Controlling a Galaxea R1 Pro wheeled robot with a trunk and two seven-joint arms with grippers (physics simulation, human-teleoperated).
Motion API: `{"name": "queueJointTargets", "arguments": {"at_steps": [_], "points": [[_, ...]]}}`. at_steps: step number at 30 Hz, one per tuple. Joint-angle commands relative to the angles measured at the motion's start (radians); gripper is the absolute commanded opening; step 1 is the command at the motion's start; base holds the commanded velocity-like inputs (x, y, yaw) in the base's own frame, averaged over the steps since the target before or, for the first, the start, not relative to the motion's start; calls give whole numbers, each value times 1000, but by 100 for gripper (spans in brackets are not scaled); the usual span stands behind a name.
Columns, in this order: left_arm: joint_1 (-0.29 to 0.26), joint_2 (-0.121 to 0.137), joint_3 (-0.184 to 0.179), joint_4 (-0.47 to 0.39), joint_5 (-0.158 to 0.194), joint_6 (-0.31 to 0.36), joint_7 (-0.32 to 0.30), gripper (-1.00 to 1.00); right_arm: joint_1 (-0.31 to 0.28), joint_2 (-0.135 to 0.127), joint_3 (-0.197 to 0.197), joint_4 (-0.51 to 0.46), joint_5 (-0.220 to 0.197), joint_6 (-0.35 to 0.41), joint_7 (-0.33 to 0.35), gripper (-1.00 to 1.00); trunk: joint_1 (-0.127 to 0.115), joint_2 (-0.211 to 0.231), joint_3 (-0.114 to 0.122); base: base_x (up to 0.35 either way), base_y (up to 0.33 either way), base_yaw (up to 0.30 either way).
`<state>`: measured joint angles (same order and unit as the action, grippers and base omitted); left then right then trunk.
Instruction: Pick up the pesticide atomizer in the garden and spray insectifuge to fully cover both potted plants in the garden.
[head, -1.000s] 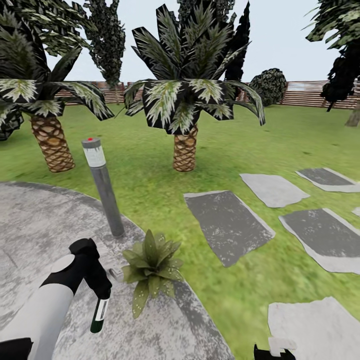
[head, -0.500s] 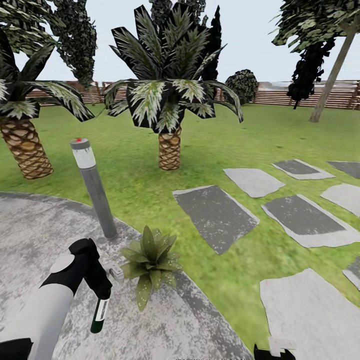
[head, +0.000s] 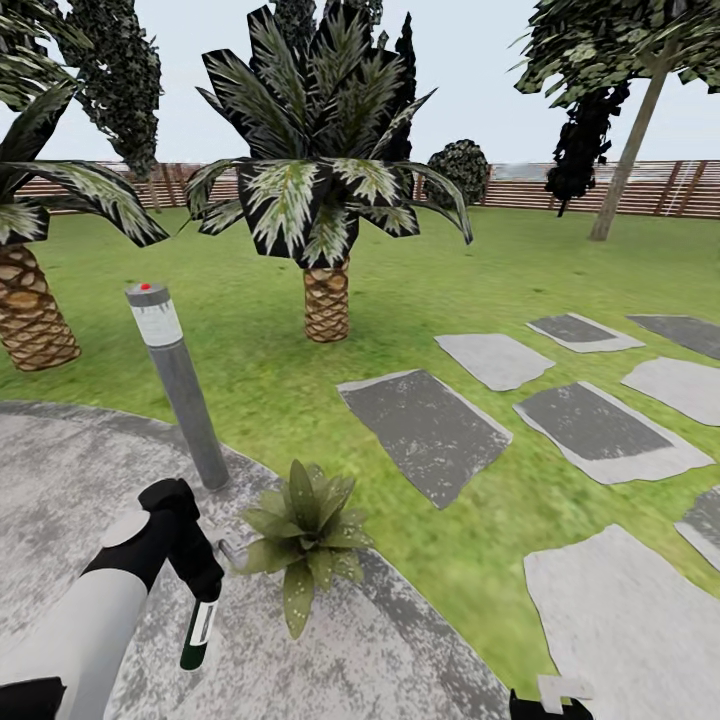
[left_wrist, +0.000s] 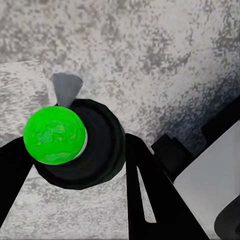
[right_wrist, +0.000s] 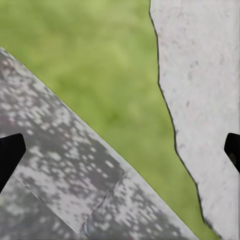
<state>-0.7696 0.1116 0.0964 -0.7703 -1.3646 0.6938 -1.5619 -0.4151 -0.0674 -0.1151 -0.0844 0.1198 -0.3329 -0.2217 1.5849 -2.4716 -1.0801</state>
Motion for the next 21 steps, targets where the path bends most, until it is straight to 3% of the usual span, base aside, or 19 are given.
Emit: {"name": "queueJointTargets", "arguments": {"at_steps": [1, 4, 7, 12, 15, 21], "points": [[0, 0, 3, 1, -8, 10, -9, -100, -1, 0, -8, 1, 11, -3, -2, 100, 0, 0, -1, 2, 3, -1], [23, 0, 3, 4, -1, 10, -9, -100, -1, 0, -8, 0, 11, -3, -1, 100, 0, 0, -1, 0, 0, 0], [35, 3, 6, 5, 3, 10, 31, -100, -1, 5, -8, -1, 9, -3, -3, 100, 0, 0, -1, 0, 0, -20], [36, 8, 11, 5, 4, 10, 38, -100, -1, 6, -8, -2, 9, -3, -4, 100, 0, 0, -1, 0, 0, -221], [36, 10, 40, 5, 3, 10, 39, -100, -1, 6, -8, -2, 9, -3, -4, 100, 0, 0, -1, 0, 11, -146], [36, 6, 49, 6, -1, 10, 39, -100, -1, 6, -8, -1, 9, -3, -4, 100, 0, 0, -1, 5, 243, -11]]}}
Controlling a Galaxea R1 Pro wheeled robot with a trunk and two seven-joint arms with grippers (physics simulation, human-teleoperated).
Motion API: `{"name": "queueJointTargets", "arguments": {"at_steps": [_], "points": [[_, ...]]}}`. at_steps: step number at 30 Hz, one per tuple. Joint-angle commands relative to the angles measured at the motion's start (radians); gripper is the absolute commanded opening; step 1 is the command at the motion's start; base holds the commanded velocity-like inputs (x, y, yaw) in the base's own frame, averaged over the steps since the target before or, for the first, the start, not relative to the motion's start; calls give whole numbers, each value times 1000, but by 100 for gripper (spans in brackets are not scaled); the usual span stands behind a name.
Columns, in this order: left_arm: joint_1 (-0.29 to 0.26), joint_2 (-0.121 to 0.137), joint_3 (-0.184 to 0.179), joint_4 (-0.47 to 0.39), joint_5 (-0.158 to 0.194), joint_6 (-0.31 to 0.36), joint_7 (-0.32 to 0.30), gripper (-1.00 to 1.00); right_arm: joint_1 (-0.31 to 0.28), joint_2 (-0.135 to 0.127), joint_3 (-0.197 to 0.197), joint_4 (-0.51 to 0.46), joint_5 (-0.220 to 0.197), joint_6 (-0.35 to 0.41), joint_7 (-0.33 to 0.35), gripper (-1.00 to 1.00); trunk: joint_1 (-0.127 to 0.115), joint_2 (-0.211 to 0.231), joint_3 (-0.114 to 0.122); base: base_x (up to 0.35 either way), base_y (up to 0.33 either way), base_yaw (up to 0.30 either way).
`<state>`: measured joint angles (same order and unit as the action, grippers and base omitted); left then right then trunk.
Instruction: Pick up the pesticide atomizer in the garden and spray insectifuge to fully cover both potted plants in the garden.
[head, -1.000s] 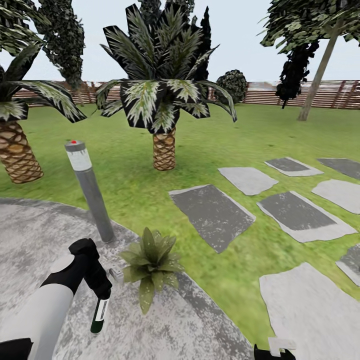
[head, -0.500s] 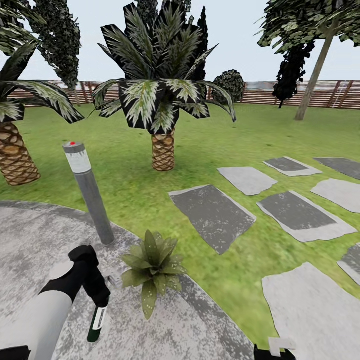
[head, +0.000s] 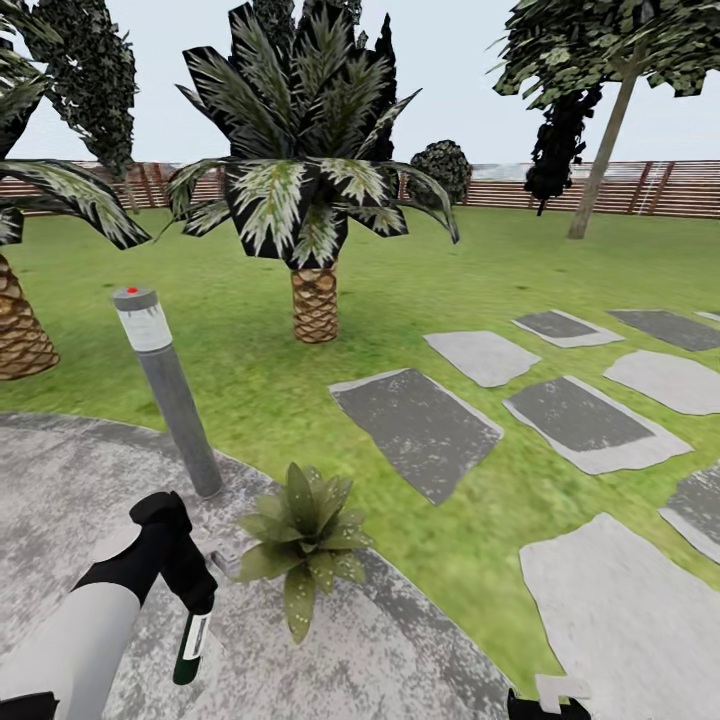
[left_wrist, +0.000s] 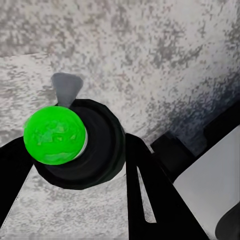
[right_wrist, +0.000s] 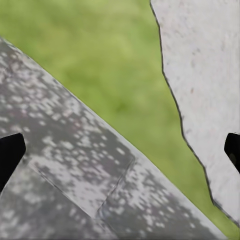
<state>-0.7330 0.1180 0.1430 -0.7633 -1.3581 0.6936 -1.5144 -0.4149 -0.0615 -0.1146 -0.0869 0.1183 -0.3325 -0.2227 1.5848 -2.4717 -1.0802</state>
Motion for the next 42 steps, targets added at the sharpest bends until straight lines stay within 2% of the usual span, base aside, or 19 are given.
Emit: {"name": "queueJointTargets", "arguments": {"at_steps": [1, 5, 11, 16, 21, 23, 24, 27, 29, 30, 42], "points": [[0, -1, 2, -1, -7, 11, -8, -100, -1, 0, -8, 2, 11, -3, -3, 100, 0, 0, -1, 52, 303, -43], [4, -2, 1, 1, -4, 11, -9, -100, -1, 0, -8, 1, 11, -3, -3, 100, 0, 0, -1, 101, 303, -191], [43, -8, -4, 8, -13, 10, -6, -100, -1, 0, -8, 1, 11, -3, -3, 100, 0, 0, -1, 67, 116, -272], [59, 2, -1, 8, -13, 8, -8, -100, -1, 0, -8, 2, 11, -3, -3, 100, 0, 0, -1, 4, 6, -163], [55, 4, -7, 6, -15, 6, -26, -100, -1, 0, -8, 2, 11, -3, -3, 100, 0, 0, -1, 0, 0, -13], [49, 5, -9, 5, -19, 5, -56, -100, -1, 0, -8, 2, 11, -3, -3, 100, 0, 0, -1, 0, 0, -1], [47, 5, -9, 2, -35, 4, -56, -100, -1, 0, -8, 2, 11, -3, -3, 100, 0, 0, -1, 0, 0, 0], [37, 2, -8, -9, -143, 8, -56, -100, -1, 0, -8, 2, 11, -3, -3, 100, 0, 0, -1, 0, 0, 0], [17, 1, -5, -11, -188, 12, -56, -100, -1, 0, -8, 1, 11, -3, -3, 100, 0, 0, -1, 0, 0, 0], [7, 2, -2, -11, -198, 14, -56, -100, -1, 0, -8, 2, 11, -3, -3, 100, 0, 0, -1, 0, 0, 0], [-1, -6, 2, -11, -205, 20, -56, -100, -1, 0, -8, 2, 11, -3, -3, 100, 0, 0, -1, 0, 242, 0]]}}
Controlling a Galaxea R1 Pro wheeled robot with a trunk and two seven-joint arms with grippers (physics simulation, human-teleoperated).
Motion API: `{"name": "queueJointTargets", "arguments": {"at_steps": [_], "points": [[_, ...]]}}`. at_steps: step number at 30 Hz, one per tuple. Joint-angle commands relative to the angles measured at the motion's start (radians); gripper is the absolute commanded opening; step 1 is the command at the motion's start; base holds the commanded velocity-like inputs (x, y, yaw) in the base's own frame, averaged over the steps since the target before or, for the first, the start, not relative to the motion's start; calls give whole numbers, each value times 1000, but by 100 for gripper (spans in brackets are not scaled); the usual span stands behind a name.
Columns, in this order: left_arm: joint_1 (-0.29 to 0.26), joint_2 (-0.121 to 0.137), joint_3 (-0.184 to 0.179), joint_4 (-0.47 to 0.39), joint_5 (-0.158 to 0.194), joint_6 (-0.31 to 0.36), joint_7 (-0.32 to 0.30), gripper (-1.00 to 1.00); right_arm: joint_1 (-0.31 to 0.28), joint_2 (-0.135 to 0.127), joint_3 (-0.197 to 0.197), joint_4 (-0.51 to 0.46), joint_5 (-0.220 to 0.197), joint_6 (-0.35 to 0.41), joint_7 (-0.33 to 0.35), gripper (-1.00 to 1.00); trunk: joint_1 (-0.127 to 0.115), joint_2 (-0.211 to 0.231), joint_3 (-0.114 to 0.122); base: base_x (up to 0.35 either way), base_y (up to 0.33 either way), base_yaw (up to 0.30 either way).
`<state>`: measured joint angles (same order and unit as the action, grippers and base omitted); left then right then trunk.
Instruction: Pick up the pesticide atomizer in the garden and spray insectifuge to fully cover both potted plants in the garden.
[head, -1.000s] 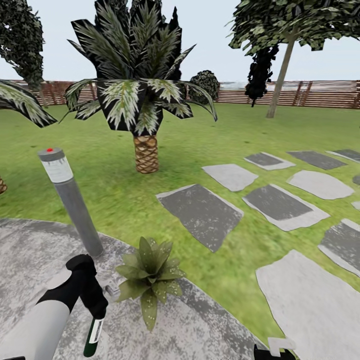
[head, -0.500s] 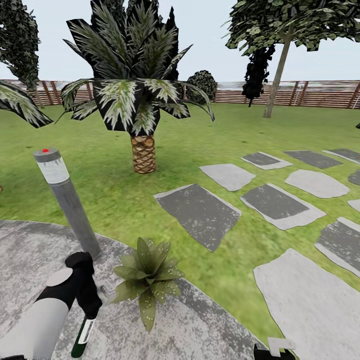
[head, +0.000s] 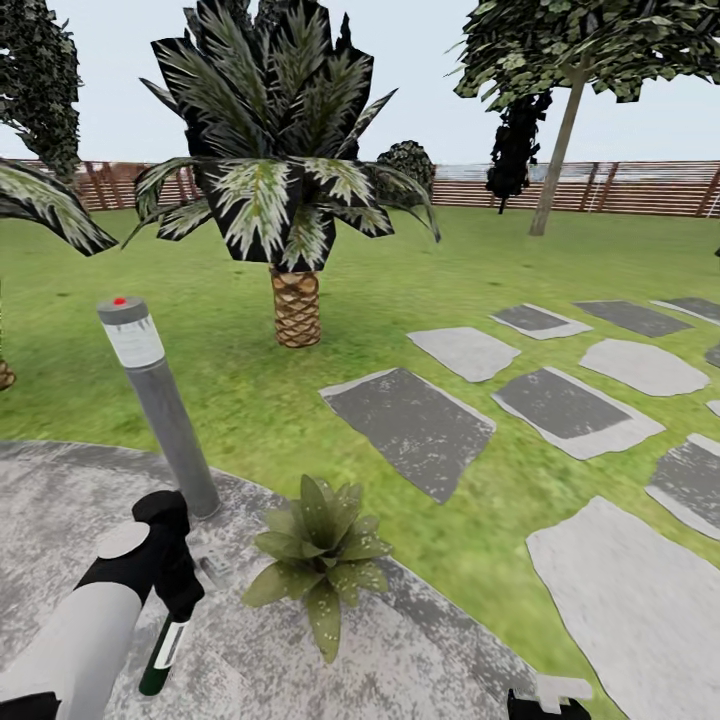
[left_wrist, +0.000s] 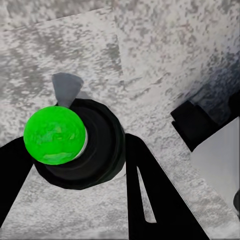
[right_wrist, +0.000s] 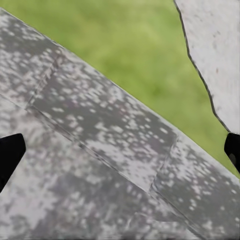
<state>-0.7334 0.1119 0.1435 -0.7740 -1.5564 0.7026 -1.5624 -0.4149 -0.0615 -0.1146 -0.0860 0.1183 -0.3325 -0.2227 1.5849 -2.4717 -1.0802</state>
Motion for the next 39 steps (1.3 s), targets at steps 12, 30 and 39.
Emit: {"name": "queueJointTargets", "arguments": {"at_steps": [12, 30, 39], "points": [[33, 14, 13, 15, 202, -4, 145, -100, -1, -1, -8, 1, 11, -3, -3, 100, 0, 0, 1, 8, 93, -140], [107, 15, 8, 52, 236, -5, 200, -100, -1, -4, -8, 2, 12, -3, -1, 100, 0, 0, 1, -59, 79, -4], [108, 14, 9, 52, 236, -5, 200, -100, -1, -3, -8, 2, 12, -3, -3, 100, 0, 0, 1, -5, 211, -270]]}}
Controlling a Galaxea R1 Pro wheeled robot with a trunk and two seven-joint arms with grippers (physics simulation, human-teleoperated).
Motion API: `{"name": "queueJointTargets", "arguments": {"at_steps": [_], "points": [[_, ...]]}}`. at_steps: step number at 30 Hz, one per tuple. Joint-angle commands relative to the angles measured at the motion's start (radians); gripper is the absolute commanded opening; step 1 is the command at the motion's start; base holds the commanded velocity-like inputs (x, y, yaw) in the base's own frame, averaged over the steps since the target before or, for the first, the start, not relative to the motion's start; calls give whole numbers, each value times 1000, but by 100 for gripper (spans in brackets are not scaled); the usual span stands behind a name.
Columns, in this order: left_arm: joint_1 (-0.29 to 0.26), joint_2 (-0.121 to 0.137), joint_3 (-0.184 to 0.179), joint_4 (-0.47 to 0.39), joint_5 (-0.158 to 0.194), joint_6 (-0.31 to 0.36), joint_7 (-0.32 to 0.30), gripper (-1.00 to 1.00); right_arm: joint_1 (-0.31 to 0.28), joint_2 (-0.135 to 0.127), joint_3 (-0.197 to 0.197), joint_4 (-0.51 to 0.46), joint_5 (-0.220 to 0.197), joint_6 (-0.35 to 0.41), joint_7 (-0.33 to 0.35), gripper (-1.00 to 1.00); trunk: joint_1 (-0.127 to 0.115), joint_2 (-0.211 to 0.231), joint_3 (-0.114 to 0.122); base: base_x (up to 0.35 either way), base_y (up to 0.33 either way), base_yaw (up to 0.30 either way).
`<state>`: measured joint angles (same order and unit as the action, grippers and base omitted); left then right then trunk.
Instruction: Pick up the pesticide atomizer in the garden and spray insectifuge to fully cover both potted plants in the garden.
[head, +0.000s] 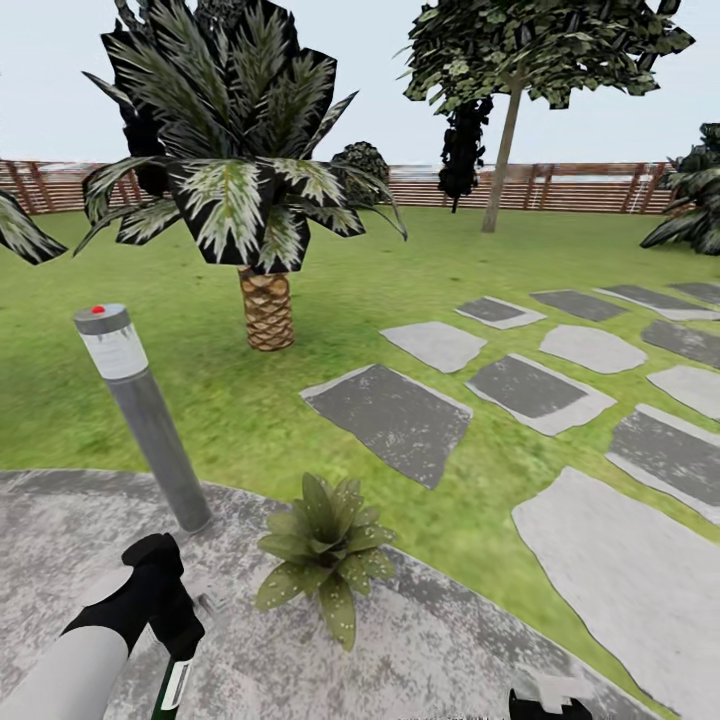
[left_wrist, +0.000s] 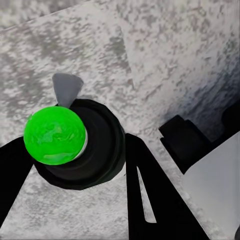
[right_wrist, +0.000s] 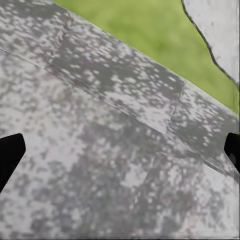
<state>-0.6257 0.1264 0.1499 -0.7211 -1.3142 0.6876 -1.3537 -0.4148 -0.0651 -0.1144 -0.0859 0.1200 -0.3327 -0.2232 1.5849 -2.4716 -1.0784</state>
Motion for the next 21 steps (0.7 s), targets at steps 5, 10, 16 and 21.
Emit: {"name": "queueJointTargets", "arguments": {"at_steps": [5, 10, 16, 21], "points": [[0, 1, 5, -1, -5, 10, -9, -100, -1, 0, -8, 1, 10, -3, -2, 100, 0, 0, -1, -50, 6, -272], [-1, 1, 7, -9, -5, 10, -9, -100, -1, 1, -8, 2, 10, -3, -2, 100, 0, 0, -1, -277, 112, -48], [-36, 9, -1, -17, -28, 10, -101, -100, -1, 1, -8, 2, 10, -3, -2, 100, 0, 0, -1, -218, 186, -2], [-173, 11, -4, -17, -155, 9, -217, -100, -1, -2, -8, 2, 12, -3, 1, 100, 0, 0, -1, -21, 19, 0]]}}
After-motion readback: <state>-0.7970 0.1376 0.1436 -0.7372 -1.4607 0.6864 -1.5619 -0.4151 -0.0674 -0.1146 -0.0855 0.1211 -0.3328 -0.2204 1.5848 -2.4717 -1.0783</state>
